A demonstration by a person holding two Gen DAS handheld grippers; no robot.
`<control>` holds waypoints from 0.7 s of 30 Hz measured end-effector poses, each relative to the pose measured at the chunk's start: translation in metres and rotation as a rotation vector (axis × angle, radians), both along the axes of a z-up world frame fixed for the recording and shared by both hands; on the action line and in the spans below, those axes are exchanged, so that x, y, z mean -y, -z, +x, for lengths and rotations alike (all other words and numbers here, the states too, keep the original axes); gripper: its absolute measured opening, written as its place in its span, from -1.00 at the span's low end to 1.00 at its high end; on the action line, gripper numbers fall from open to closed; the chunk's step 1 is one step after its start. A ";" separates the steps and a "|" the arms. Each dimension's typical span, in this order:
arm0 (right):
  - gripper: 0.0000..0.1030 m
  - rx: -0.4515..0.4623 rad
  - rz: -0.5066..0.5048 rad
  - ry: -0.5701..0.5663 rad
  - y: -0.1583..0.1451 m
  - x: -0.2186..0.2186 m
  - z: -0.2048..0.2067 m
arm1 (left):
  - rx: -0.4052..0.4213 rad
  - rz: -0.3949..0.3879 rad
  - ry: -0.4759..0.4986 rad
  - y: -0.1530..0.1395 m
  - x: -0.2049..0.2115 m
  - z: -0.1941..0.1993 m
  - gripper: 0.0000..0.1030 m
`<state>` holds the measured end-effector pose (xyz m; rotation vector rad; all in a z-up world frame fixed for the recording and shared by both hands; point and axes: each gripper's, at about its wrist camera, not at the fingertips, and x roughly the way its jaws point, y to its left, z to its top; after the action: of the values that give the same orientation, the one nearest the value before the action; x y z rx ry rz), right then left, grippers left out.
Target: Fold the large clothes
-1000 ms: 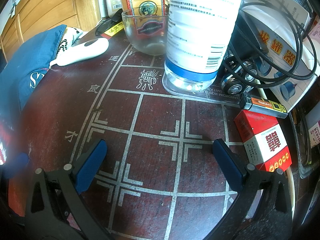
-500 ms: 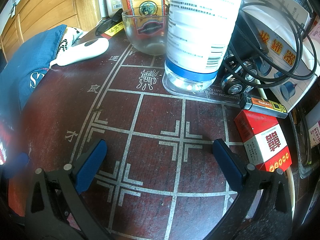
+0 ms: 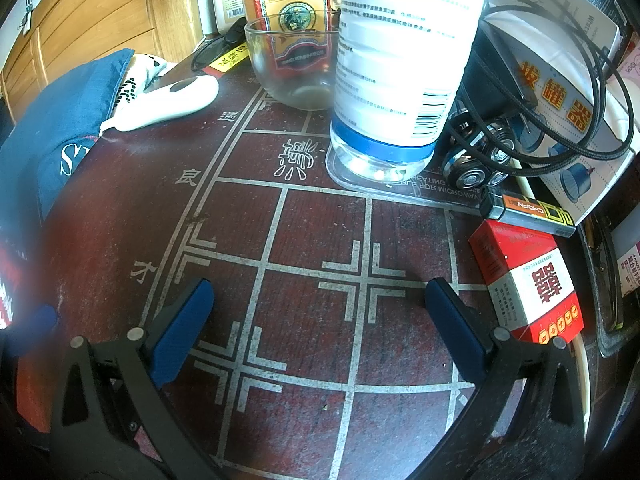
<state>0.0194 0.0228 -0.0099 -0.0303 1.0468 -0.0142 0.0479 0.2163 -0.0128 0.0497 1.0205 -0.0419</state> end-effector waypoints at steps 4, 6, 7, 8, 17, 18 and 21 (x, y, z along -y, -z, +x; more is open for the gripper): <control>1.00 -0.002 -0.007 -0.001 0.000 -0.002 0.000 | 0.000 0.000 0.000 0.000 0.000 0.000 1.00; 1.00 -0.003 -0.011 -0.001 0.000 -0.003 -0.001 | 0.000 -0.001 0.000 0.000 0.000 0.000 1.00; 1.00 -0.004 -0.015 -0.001 -0.001 -0.003 -0.002 | 0.000 -0.001 0.000 0.000 0.000 0.001 1.00; 1.00 -0.004 -0.018 -0.001 -0.001 -0.004 -0.002 | 0.000 -0.001 0.000 0.000 0.000 0.001 1.00; 1.00 -0.006 -0.040 -0.002 -0.003 -0.008 -0.005 | 0.000 -0.002 0.001 0.000 0.000 0.001 1.00; 1.00 -0.006 -0.041 -0.002 -0.002 -0.008 -0.005 | 0.000 -0.002 0.001 0.000 0.000 0.000 1.00; 1.00 -0.006 -0.048 -0.002 -0.003 -0.010 -0.006 | 0.000 -0.002 0.001 0.000 0.000 0.001 1.00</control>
<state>0.0130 0.0327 -0.0069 -0.0748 1.0527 -0.0375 0.0485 0.2163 -0.0128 0.0481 1.0208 -0.0441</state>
